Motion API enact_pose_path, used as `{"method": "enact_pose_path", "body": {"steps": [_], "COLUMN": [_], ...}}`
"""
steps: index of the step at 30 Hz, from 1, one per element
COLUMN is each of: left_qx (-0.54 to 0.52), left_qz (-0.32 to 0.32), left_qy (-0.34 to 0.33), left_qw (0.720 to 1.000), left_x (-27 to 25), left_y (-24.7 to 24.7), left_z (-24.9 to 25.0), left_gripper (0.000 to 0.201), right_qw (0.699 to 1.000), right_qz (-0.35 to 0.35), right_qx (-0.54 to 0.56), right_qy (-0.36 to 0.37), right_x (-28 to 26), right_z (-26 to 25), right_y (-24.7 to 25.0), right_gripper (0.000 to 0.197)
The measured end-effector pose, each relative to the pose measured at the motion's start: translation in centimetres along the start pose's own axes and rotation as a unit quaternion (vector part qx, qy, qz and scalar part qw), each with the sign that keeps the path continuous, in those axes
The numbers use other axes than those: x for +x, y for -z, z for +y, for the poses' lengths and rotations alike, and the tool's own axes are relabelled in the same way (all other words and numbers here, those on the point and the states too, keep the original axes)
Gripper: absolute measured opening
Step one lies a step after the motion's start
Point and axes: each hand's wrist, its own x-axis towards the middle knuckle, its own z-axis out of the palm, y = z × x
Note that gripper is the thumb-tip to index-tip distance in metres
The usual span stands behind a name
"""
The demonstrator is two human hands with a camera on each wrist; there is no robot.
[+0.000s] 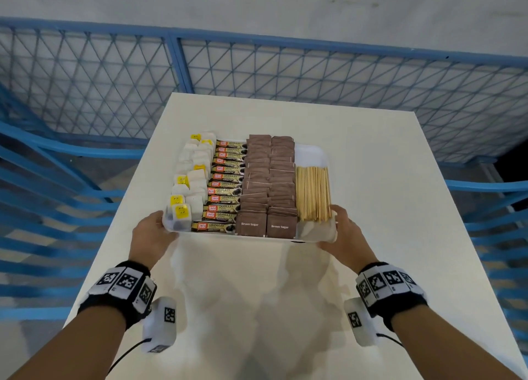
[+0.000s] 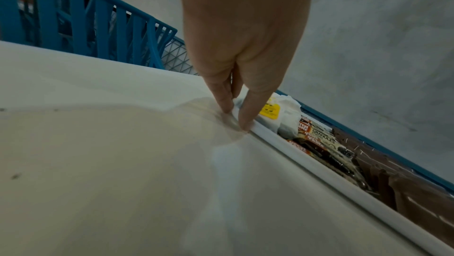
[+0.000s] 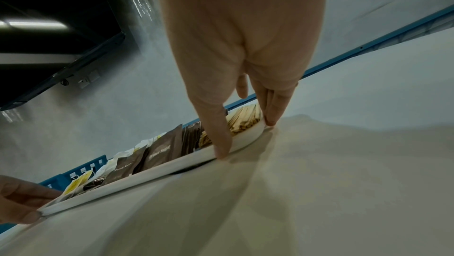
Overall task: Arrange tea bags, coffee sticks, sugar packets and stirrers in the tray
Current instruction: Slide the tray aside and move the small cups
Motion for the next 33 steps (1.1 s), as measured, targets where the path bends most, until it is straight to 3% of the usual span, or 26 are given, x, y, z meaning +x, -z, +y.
{"method": "enact_pose_path", "body": {"steps": [18, 25, 30, 33], "left_qx": [-0.009, 0.02, 0.004, 0.024], "left_qz": [0.013, -0.013, -0.06, -0.012], "left_qy": [0.0, 0.006, 0.035, 0.027], "left_qw": [1.0, 1.0, 0.998, 0.999], "left_x": [3.7, 4.5, 4.2, 2.7], "left_y": [0.4, 0.9, 0.9, 0.2], "left_z": [2.3, 2.7, 2.8, 2.5], "left_gripper": [0.046, 0.049, 0.069, 0.071], "right_qw": [0.999, 0.999, 0.999, 0.998], "right_qz": [-0.027, -0.022, -0.001, 0.023], "right_qx": [-0.02, -0.019, -0.003, 0.022], "right_qy": [-0.024, -0.024, -0.032, -0.046], "right_x": [4.0, 4.7, 3.9, 2.0], "right_z": [-3.4, -4.2, -4.4, -4.3], "right_y": [0.4, 0.3, 0.2, 0.3], "right_gripper": [0.082, 0.083, 0.075, 0.072]}}
